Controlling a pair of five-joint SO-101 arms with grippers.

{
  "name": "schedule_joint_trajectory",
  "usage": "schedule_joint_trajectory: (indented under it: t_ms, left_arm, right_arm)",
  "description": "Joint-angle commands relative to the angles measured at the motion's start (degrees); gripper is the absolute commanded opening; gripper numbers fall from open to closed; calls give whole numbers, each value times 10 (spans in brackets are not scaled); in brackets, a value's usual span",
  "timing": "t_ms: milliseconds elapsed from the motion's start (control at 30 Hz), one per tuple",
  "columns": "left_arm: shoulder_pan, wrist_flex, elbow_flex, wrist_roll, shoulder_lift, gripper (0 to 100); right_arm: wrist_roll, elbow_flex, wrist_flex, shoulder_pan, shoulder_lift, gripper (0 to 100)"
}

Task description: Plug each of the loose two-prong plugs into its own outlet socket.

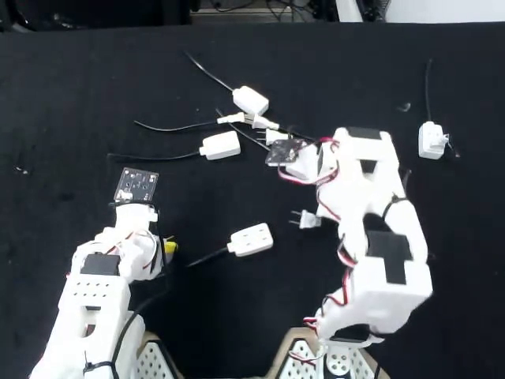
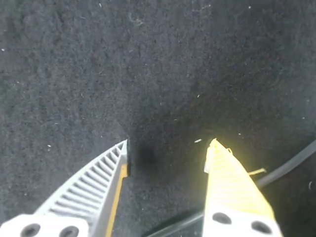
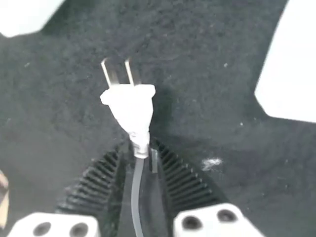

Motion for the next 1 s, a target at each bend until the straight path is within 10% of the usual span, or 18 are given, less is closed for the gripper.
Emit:
schedule_joint_trajectory:
  t_ms: [0,300,967]
  left_arm:
    - [-5,-6,-5,4,1,253]
    - [-5,-4,-5,4,1,253]
    - [-5,-4,-5,4,1,253]
  right_arm:
    - [-42,73,-110,-6,-71,11]
    - [-40,160,-209,-19,-96,284]
    - [-36,151,-165,-21,-160,11]
